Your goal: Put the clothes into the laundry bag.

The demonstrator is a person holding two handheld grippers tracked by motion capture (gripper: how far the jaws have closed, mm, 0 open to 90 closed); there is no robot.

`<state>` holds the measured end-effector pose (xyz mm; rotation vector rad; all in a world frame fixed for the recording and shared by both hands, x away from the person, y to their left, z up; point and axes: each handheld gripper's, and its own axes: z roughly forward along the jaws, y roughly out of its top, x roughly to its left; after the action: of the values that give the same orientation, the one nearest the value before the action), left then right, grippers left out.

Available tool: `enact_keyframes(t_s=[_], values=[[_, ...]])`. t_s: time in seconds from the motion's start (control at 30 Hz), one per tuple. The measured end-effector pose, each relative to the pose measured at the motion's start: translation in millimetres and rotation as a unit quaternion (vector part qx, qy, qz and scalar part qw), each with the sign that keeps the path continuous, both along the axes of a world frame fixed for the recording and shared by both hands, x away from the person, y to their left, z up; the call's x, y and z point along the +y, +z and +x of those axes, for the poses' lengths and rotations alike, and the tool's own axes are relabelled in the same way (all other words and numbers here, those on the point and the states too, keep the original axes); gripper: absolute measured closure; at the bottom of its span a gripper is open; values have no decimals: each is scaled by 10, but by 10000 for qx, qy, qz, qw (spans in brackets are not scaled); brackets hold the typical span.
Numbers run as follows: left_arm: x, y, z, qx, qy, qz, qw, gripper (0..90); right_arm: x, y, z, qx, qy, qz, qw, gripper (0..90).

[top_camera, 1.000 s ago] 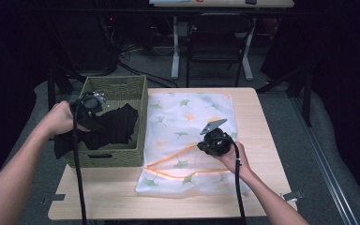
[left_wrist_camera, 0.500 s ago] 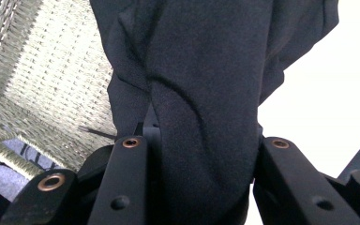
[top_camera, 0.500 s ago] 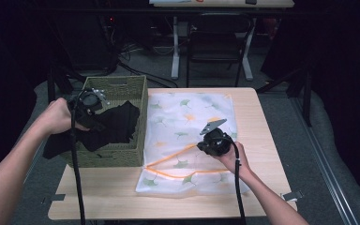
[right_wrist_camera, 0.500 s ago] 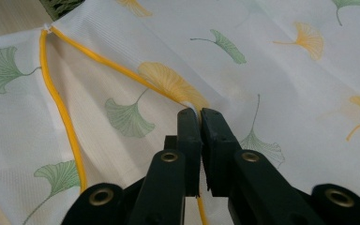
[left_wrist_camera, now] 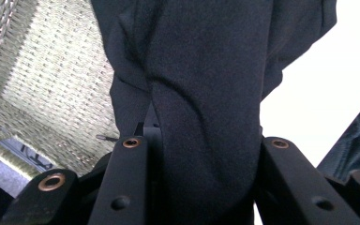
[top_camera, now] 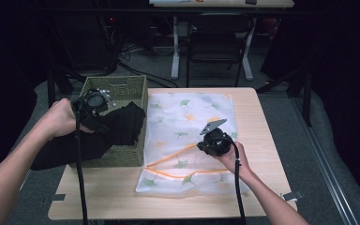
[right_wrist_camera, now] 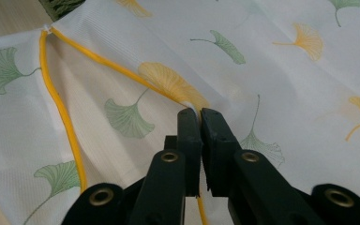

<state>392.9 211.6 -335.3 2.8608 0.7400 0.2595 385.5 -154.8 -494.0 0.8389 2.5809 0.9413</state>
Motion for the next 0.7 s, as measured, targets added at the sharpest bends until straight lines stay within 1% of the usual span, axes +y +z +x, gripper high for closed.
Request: enact_keyframes(t_s=[0.07,0.1,0.13,0.17,0.2,0.4,0.43,0.5,0.53,0.57,0.63,0.67,0.7], values=[[-28,14,-22,5,19,-61,10000,675,0,-3,2,-3,-5,2,10000,868],[-55,22,-40,44,-23,-58,10000,676,0,-3,1,0,-11,5,10000,869],[-76,23,-53,48,-4,-109,9999,676,5,-4,-1,-12,-2,-4,10000,870],[-127,26,-81,115,-55,-135,9998,676,7,-3,-2,-17,-7,-4,10000,870],[-127,26,-81,115,-55,-135,9998,676,7,-3,-2,-17,-7,-4,10000,870],[-292,3,-154,261,-261,-193,9991,676,6,1,-5,-12,-17,-1,10000,871],[-320,-13,-166,289,-264,-227,9990,676,8,1,-7,-5,-39,11,10000,872],[-405,-58,-191,411,-390,-216,9982,675,9,2,-8,-12,-43,11,10000,873],[-405,-58,-191,411,-390,-216,9982,675,9,2,-8,-12,-43,11,10000,873],[-434,-83,-203,385,-443,-244,9980,675,10,2,-8,-16,-45,15,10000,873],[-495,-120,-217,507,-518,-254,9971,675,10,2,-8,-15,-56,19,10000,874],[-524,-142,-224,518,-542,-288,9968,675,11,1,-7,-15,-60,20,10000,874],[-553,-158,-230,604,-562,-307,9961,675,10,2,-7,-13,-61,26,10000,874]])
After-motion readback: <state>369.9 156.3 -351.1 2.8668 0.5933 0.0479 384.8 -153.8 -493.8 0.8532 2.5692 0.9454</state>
